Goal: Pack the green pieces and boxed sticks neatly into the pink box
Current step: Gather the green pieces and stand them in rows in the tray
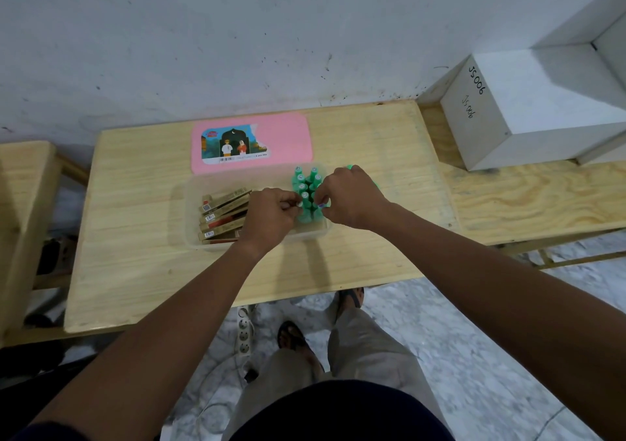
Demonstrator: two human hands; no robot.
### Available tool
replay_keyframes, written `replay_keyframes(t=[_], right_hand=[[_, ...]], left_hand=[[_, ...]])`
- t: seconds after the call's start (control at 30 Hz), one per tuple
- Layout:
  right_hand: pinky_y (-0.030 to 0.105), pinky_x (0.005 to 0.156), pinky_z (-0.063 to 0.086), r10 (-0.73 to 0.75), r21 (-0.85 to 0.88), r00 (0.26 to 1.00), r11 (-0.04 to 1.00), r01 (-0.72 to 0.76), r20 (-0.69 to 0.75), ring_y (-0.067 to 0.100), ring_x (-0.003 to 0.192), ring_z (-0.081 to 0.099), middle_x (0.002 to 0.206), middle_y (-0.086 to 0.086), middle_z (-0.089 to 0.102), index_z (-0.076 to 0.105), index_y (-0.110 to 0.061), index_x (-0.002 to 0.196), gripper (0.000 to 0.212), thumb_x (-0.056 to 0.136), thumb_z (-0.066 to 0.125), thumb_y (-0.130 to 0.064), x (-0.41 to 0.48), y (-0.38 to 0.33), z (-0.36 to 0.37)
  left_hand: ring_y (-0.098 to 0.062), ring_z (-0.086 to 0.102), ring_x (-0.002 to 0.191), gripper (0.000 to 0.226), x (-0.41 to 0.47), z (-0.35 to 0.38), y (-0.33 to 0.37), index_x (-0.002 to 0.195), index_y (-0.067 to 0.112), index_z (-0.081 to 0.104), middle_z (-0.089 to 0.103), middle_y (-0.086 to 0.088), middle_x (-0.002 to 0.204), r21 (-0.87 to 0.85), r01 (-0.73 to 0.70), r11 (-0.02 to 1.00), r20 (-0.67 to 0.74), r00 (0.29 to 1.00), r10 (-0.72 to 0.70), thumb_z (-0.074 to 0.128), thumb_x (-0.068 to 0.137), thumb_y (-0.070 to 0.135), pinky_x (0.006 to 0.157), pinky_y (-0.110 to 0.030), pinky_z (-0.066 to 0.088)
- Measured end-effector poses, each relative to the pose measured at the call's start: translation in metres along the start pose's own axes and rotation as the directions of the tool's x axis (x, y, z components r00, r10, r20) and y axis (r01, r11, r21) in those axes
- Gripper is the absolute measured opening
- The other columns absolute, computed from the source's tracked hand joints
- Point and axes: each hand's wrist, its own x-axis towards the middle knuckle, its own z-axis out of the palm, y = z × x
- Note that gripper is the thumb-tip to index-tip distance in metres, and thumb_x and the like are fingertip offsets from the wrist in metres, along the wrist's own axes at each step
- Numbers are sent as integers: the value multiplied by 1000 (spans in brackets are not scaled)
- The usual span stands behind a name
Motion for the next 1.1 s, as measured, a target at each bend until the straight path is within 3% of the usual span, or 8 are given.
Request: replay_keyframes(t=[0.07, 0.23, 0.4, 0.53, 0.63, 0.83, 0.97, 1.1], right_hand=[[41, 91, 42, 7, -2, 1000, 1000, -7, -13, 22, 96, 59, 91, -5, 73, 75, -33, 100, 24, 80, 64, -27, 0, 1, 2], [40, 87, 41, 8, -10, 999, 1000, -8, -47, 24, 94, 57, 89, -3, 72, 75, -31, 98, 22, 79, 64, -26, -2, 3, 5], [39, 85, 39, -11, -30, 997, 1000, 8, -82, 24, 96, 56, 90, -2, 72, 75, -30, 99, 22, 80, 64, -27, -4, 4, 6], [39, 85, 38, -25, -30, 996, 999, 22, -91, 23, 98, 54, 94, -3, 71, 74, -30, 100, 22, 80, 65, -28, -5, 6, 7], [39, 85, 40, -24, 49, 992, 998, 30, -123, 21, 98, 55, 97, -6, 69, 74, -30, 101, 24, 78, 68, -34, -7, 10, 5], [35, 75, 50, 228, 400, 948, 908, -123, -224, 17, 85, 63, 87, -6, 73, 76, -25, 88, 14, 78, 72, -34, -11, 51, -3], [32, 71, 56, 416, 414, 902, 845, -339, -111, 18, 87, 68, 92, -5, 75, 77, -25, 94, 18, 78, 69, -23, -6, 86, -6], [34, 71, 58, 447, 428, 894, 811, -399, -14, 21, 85, 69, 92, -3, 75, 77, -27, 92, 17, 77, 69, -27, 5, 112, 1]], left_hand=[[-7, 66, 71, 21, -1, 1, 2, 97, 4, 78, 77, -9, 91, 22, -15, 1000, 2, 1000, 15, 74, 76, 2, 69, 1, 44], [-9, 68, 73, 22, -3, 4, 8, 96, 6, 78, 77, -8, 90, 12, -31, 999, 19, 999, 31, 77, 74, 4, 77, -21, 55], [-6, 67, 73, 22, -3, 6, 8, 97, 6, 78, 77, -8, 91, 14, -25, 1000, 20, 999, 25, 77, 75, 4, 72, -4, 48], [-12, 70, 73, 22, -4, 5, 9, 96, 9, 78, 77, -6, 88, 64, -59, 996, 32, 998, 57, 78, 73, 8, 77, -30, 58], [-12, 70, 73, 29, -6, 2, 12, 100, 17, 78, 77, 1, 90, 161, -81, 984, 19, 997, 79, 80, 71, 21, 76, -30, 56], [-9, 67, 71, 26, 6, -1, 37, 99, 29, 75, 74, 12, 88, 264, -123, 957, -33, 990, 136, 75, 75, 36, 72, -31, 55], [-15, 68, 92, 24, 42, 20, 61, 102, 27, 75, 74, 8, 98, 284, -181, 942, 16, 983, 184, 71, 79, 31, 82, -35, 53], [-21, 64, 102, 23, 86, 50, 79, 102, 27, 75, 74, 5, 104, 472, -208, 856, 136, 977, 163, 67, 82, 33, 90, -37, 46]])
